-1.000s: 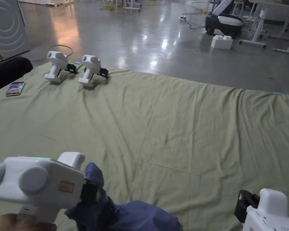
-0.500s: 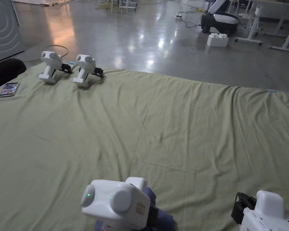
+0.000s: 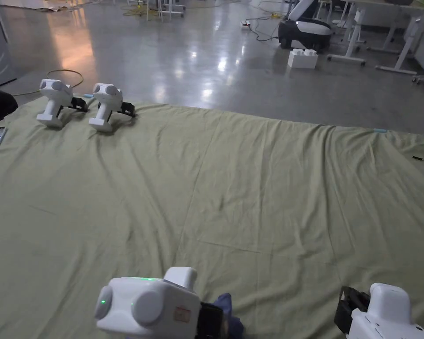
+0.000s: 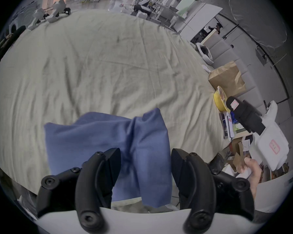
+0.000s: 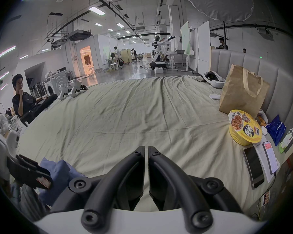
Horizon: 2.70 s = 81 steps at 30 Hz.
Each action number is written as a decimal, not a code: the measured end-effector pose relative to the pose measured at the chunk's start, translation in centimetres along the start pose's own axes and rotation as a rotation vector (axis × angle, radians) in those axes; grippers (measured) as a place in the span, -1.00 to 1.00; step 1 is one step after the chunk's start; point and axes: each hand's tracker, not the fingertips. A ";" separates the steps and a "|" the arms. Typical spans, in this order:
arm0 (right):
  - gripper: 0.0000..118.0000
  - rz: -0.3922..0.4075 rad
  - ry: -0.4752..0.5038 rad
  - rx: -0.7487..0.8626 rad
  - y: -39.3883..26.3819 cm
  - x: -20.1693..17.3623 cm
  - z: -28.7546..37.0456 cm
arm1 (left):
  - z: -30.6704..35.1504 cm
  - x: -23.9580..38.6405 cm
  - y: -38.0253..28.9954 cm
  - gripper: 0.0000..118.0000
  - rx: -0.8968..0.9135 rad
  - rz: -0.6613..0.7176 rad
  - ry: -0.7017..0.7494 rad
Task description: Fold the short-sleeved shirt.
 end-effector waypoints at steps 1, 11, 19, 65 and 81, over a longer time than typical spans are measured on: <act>-0.90 -0.003 -0.003 0.000 -0.1 0.1 0.1 | 0.4 -0.7 0.0 0.20 0.018 0.026 -0.020; -0.90 -0.009 -0.013 -0.016 -0.4 0.5 0.3 | -0.2 -1.4 -1.4 0.18 0.043 0.059 -0.152; -0.90 -0.009 -0.012 -0.017 -0.6 0.4 0.4 | -6.9 0.0 -3.1 -0.70 0.016 0.037 -0.012; -0.90 0.073 -0.009 0.347 3.8 -5.3 4.4 | 11.2 -2.8 -0.8 -0.81 1.033 -0.178 0.455; -0.90 0.187 0.252 -0.021 -10.1 -18.3 -0.6 | 11.7 -9.1 -7.0 -0.81 0.869 -0.080 0.486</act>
